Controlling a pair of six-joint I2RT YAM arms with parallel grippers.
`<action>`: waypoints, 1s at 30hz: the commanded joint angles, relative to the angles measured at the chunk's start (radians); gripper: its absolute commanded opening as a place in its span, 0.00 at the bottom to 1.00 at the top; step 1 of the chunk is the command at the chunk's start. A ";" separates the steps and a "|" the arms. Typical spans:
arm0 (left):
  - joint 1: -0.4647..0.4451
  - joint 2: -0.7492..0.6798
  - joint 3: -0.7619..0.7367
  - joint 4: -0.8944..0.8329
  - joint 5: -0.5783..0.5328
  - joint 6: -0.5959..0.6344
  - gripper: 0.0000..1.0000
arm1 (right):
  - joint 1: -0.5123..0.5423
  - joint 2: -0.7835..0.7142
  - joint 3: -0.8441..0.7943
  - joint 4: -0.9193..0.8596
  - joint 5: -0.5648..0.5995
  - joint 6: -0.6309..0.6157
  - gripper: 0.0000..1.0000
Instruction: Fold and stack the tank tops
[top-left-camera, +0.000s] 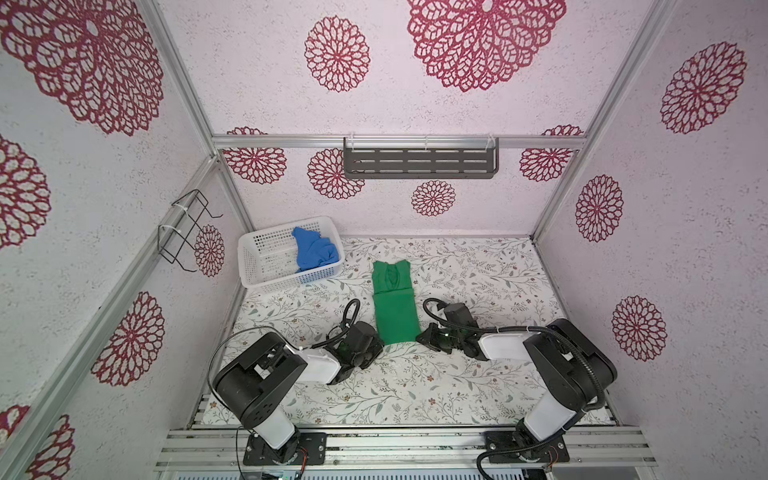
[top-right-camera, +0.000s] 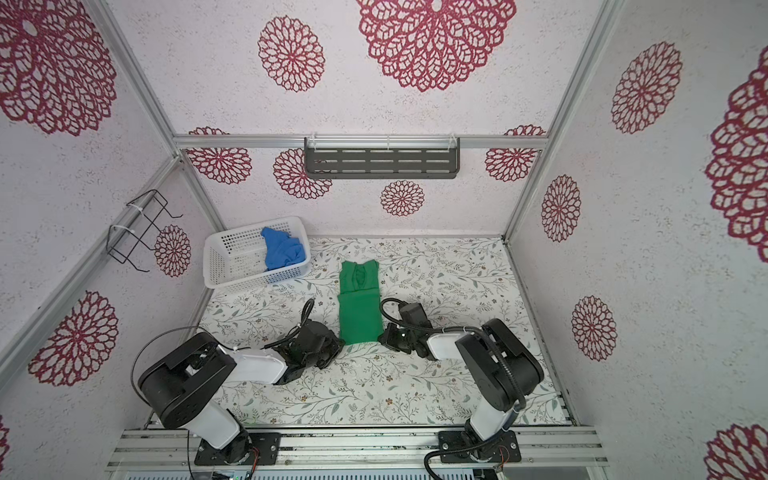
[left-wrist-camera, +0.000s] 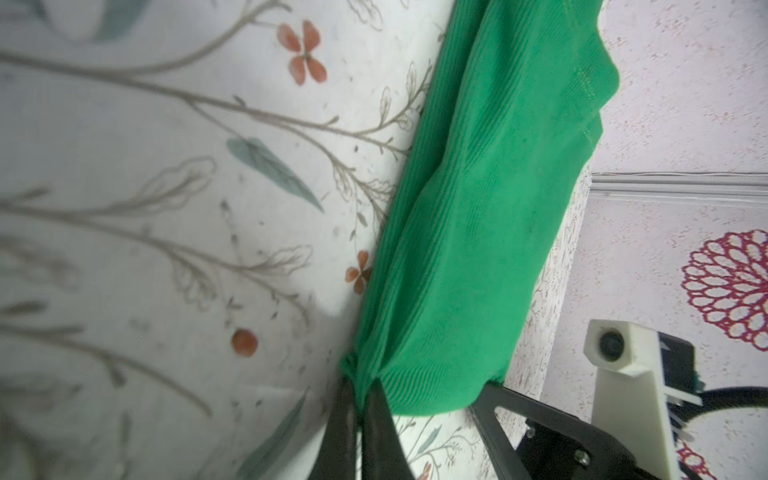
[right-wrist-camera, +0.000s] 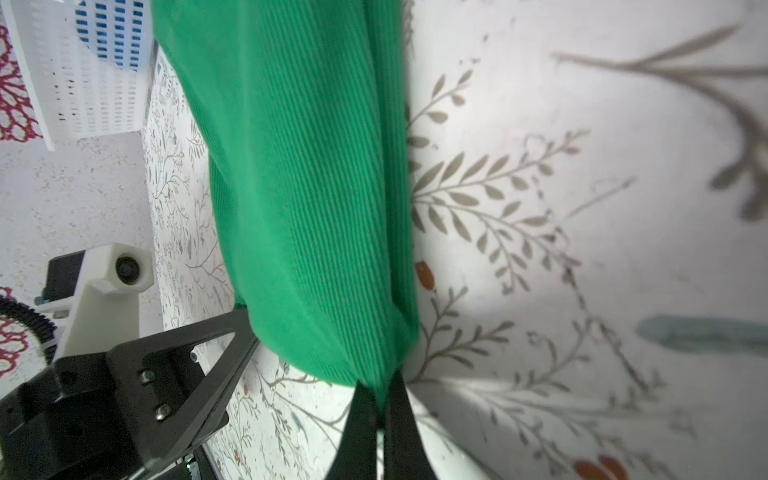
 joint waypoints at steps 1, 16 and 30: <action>-0.044 -0.055 -0.014 -0.220 -0.047 0.015 0.00 | 0.038 -0.098 -0.017 -0.159 0.047 -0.077 0.00; -0.169 -0.431 0.143 -0.726 -0.177 0.067 0.00 | 0.173 -0.477 0.003 -0.545 0.161 -0.095 0.00; 0.012 -0.328 0.368 -0.721 -0.084 0.392 0.00 | 0.081 -0.413 0.250 -0.613 0.216 -0.300 0.00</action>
